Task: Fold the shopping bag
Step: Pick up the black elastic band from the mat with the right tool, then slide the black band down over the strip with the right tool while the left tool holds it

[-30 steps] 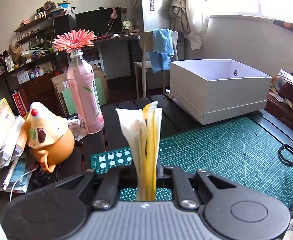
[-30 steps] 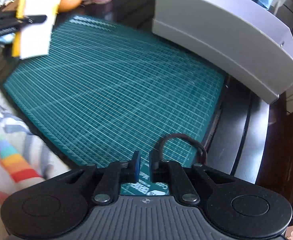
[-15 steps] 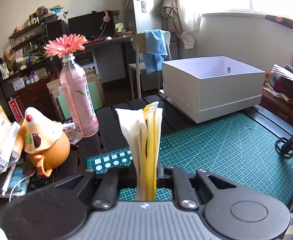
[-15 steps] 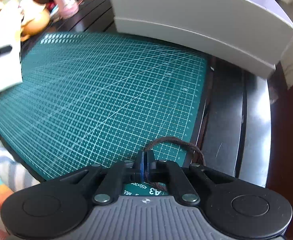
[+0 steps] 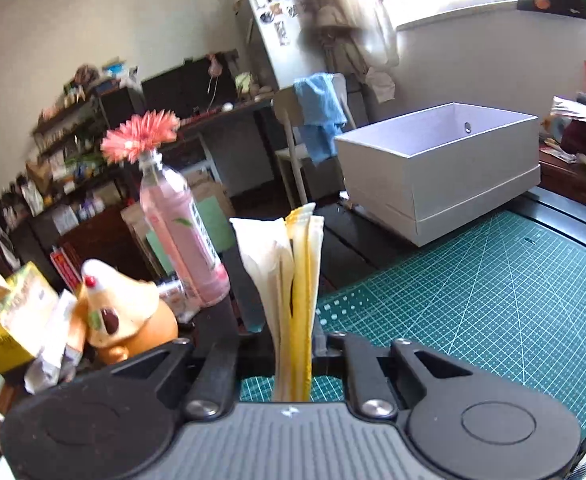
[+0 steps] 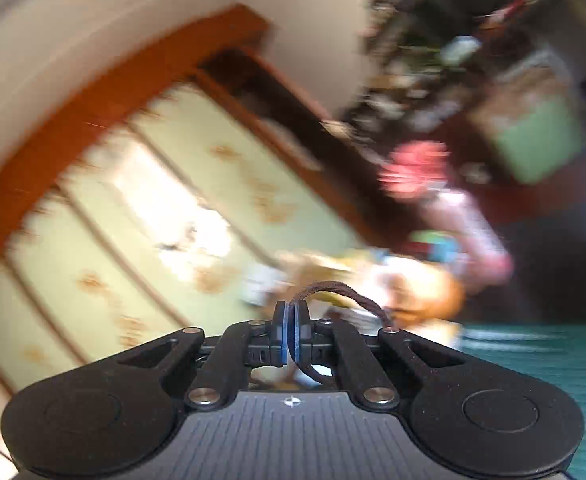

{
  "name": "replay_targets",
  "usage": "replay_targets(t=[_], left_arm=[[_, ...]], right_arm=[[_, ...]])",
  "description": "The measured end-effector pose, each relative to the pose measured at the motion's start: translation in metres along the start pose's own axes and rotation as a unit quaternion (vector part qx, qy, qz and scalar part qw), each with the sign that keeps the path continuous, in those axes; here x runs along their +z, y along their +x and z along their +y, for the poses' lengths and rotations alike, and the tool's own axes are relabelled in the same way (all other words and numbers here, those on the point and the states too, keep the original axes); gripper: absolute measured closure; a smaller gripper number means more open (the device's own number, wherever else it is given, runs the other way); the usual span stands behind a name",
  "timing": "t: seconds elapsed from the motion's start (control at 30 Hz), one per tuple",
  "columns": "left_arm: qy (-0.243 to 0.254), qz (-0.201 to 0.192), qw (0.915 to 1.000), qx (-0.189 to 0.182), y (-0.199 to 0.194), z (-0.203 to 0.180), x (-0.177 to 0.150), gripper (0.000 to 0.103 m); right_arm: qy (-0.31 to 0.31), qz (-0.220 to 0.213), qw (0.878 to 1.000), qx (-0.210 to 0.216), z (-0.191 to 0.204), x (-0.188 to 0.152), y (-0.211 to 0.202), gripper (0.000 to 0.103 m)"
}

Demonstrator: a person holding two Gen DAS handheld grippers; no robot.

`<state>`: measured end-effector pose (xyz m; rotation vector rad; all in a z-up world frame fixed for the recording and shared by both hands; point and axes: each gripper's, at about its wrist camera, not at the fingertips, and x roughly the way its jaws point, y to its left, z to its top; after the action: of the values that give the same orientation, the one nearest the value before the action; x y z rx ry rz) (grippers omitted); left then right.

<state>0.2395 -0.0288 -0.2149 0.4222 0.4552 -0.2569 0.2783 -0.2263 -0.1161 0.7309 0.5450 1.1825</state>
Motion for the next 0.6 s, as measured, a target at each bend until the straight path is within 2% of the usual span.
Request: replay_targets(t=[0.07,0.13,0.23,0.3,0.47,0.6], left_arm=[[0.015,-0.004,0.9999,0.0,-0.001,-0.005,-0.001,0.091],[0.029,-0.005,0.9996,0.0,-0.001,-0.01,-0.002,0.091],[0.039,-0.006,0.9992,-0.001,0.0,-0.014,-0.003,0.091],[0.046,-0.007,0.9989,-0.002,0.001,-0.016,-0.004,0.091],[0.038,-0.006,0.9993,0.006,0.002,-0.011,-0.003,0.091],[0.042,-0.007,0.9989,0.018,0.004,-0.01,-0.003,0.091]], right_arm=[[0.021,0.02,0.999,0.026,-0.015,-0.007,0.027,0.1],[0.037,0.031,0.998,0.033,-0.027,-0.011,0.039,0.1],[0.059,0.039,0.996,0.049,-0.043,-0.017,0.044,0.1],[0.063,0.043,0.996,0.043,-0.048,-0.016,0.042,0.1],[0.059,0.063,0.996,0.005,-0.064,-0.016,0.019,0.1],[0.005,0.077,0.994,-0.077,-0.059,-0.017,0.011,0.1]])
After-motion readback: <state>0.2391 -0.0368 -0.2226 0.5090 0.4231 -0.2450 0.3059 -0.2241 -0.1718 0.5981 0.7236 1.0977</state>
